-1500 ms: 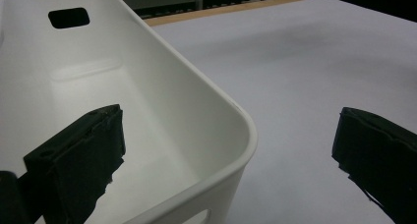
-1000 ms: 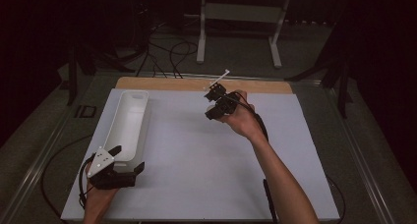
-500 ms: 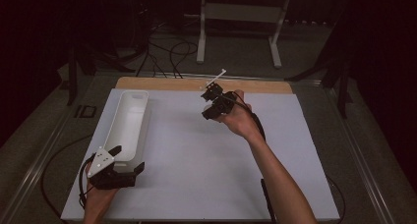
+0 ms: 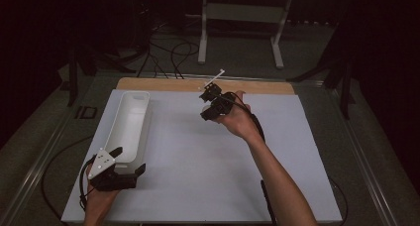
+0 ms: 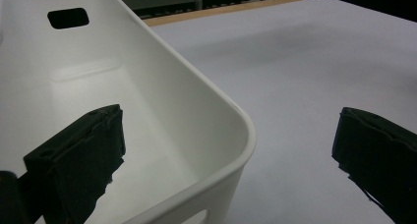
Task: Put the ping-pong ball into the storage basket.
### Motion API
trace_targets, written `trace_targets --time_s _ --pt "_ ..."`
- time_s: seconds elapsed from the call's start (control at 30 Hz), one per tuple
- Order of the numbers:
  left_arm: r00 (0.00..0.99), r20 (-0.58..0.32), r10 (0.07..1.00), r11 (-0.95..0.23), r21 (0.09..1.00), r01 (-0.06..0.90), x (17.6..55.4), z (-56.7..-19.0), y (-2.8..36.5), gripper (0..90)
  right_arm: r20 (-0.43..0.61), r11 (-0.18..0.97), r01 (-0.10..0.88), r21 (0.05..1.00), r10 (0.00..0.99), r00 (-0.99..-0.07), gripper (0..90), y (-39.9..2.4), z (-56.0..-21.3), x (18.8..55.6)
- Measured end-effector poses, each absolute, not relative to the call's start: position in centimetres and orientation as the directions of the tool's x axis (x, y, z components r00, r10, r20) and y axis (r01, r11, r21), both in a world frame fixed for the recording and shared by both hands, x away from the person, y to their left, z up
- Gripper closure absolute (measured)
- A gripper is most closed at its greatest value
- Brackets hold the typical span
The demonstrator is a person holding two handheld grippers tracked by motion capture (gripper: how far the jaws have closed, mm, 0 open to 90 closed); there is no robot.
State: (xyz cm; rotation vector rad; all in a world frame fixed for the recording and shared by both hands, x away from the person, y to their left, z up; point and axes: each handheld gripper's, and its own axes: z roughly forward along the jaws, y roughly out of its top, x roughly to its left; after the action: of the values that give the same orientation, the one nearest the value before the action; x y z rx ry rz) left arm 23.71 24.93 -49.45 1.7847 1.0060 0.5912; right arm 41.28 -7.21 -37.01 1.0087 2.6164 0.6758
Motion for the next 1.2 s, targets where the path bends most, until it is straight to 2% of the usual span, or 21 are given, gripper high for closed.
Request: trace_targets --time_s 1.2 --pt "0.543 -0.042 0.839 -0.194 0.908 0.37 23.7 -49.4 24.9 0.1 -0.071 0.663 0.54 0.518 0.662 -0.746 50.8 -5.2 -36.3 41.0"
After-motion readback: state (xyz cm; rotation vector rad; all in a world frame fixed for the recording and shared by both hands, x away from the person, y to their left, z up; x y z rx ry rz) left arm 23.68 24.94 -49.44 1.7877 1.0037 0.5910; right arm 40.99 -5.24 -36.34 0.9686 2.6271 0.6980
